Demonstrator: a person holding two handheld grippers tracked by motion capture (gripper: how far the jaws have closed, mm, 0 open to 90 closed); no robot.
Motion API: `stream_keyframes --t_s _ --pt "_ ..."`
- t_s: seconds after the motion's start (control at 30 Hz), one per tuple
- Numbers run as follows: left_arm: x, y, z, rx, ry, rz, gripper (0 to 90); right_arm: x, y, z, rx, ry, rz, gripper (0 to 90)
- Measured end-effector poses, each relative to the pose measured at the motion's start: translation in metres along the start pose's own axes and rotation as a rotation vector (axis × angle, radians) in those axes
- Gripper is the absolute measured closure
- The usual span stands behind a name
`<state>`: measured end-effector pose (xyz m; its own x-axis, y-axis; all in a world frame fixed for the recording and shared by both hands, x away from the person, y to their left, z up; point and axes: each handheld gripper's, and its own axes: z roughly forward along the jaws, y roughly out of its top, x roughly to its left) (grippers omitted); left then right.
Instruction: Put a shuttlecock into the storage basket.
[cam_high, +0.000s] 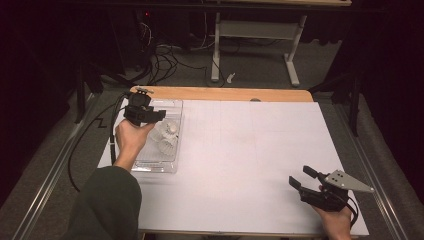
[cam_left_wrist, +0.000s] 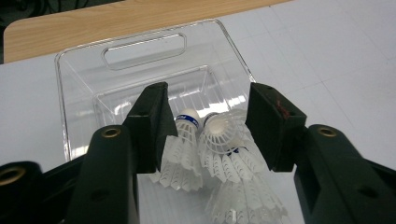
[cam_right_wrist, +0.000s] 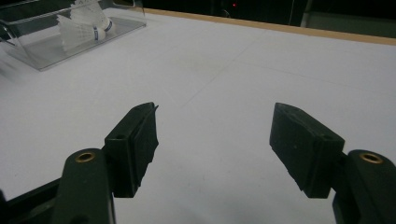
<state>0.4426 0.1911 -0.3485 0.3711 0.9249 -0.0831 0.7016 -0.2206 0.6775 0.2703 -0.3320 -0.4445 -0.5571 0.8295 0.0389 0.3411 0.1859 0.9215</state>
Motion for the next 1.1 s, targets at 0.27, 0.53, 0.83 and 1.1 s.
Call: stream_keyframes --t_s 0.27,0.53,0.83,1.1 --pt "-0.003 -0.004 -0.007 -0.025 0.000 0.012 45.8 0.000 0.000 0.000 0.001 0.000 0.000 32.8" --pt "-0.004 -0.009 -0.013 -0.041 0.003 0.015 42.8 0.000 0.000 0.000 0.000 0.001 0.000 32.8" --pt "-0.007 -0.014 -0.019 -0.065 -0.027 0.019 42.4 0.000 0.000 0.000 0.001 0.001 0.001 32.8" --pt "-0.010 -0.020 -0.023 -0.085 -0.038 0.024 41.7 0.000 0.000 0.000 0.001 0.000 0.001 32.8"
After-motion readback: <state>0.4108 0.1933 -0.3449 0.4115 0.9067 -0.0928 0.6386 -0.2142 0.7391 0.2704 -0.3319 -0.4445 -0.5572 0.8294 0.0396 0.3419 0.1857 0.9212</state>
